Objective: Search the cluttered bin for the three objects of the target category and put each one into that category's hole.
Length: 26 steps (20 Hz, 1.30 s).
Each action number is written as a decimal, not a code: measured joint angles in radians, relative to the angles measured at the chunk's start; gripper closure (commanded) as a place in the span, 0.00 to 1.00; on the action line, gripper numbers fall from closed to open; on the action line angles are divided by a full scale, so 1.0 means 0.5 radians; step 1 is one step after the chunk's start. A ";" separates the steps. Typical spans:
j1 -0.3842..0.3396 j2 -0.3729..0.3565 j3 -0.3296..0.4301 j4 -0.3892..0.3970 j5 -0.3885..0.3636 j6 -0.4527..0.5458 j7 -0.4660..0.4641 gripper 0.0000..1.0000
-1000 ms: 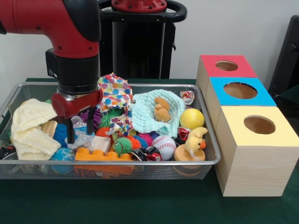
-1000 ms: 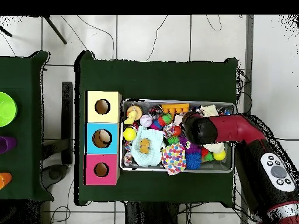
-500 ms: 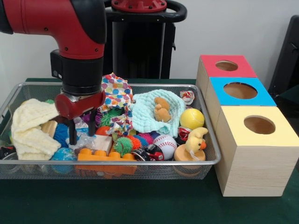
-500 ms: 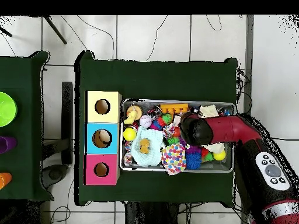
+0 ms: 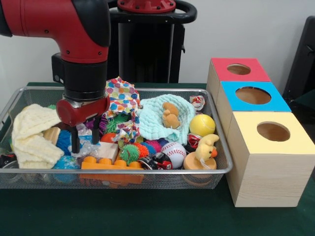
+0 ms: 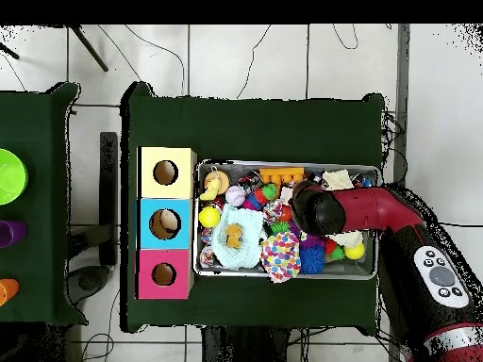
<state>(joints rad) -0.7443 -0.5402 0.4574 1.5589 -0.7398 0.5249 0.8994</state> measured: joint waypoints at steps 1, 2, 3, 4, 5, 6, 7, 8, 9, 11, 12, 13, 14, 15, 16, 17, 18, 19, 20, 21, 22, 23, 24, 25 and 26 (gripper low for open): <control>-0.001 0.001 0.000 -0.001 0.001 0.000 0.000 0.00; -0.001 0.001 0.000 -0.001 0.002 0.000 0.000 0.00; -0.002 0.001 0.000 -0.001 0.004 0.000 0.000 0.00; -0.003 0.002 0.000 -0.002 0.007 0.000 0.000 0.00; -0.005 0.003 0.000 -0.002 0.010 0.000 0.000 0.00; -0.006 0.004 0.000 -0.002 0.012 0.000 0.000 0.00; -0.008 0.004 0.001 -0.002 0.015 0.000 0.000 0.00; -0.012 0.007 0.001 -0.003 0.021 0.000 0.000 0.00; -0.013 0.007 0.001 -0.003 0.023 0.000 0.000 0.00; -0.017 0.011 0.001 -0.006 0.030 0.000 0.000 0.00; -0.028 0.022 0.005 -0.018 0.050 0.002 0.000 0.00; -0.033 0.028 0.007 -0.025 0.058 0.004 0.000 0.00; -0.036 0.031 0.007 -0.029 0.063 0.006 0.000 0.00; -0.043 0.042 0.008 -0.043 0.074 0.010 0.000 0.00; -0.048 0.051 0.008 -0.054 0.079 0.013 0.000 0.00; -0.052 0.059 0.009 -0.066 0.082 0.014 0.000 0.00; -0.054 0.066 0.008 -0.074 0.083 0.014 0.000 0.00; -0.061 0.078 0.009 -0.090 0.083 0.014 0.000 0.00; -0.063 0.081 0.009 -0.094 0.083 0.014 0.000 0.00; -0.066 0.085 0.009 -0.097 0.084 0.014 0.000 0.00; -0.070 0.089 0.010 -0.101 0.084 0.014 0.000 0.00; -0.073 0.091 0.011 -0.103 0.088 0.014 0.000 0.00; -0.075 0.092 0.012 -0.104 0.089 0.014 0.000 0.00; -0.081 0.094 0.014 -0.106 0.092 0.014 0.000 0.00; -0.083 0.095 0.015 -0.107 0.092 0.014 0.000 0.00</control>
<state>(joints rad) -0.7860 -0.4929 0.4650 1.5056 -0.6936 0.5322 0.8994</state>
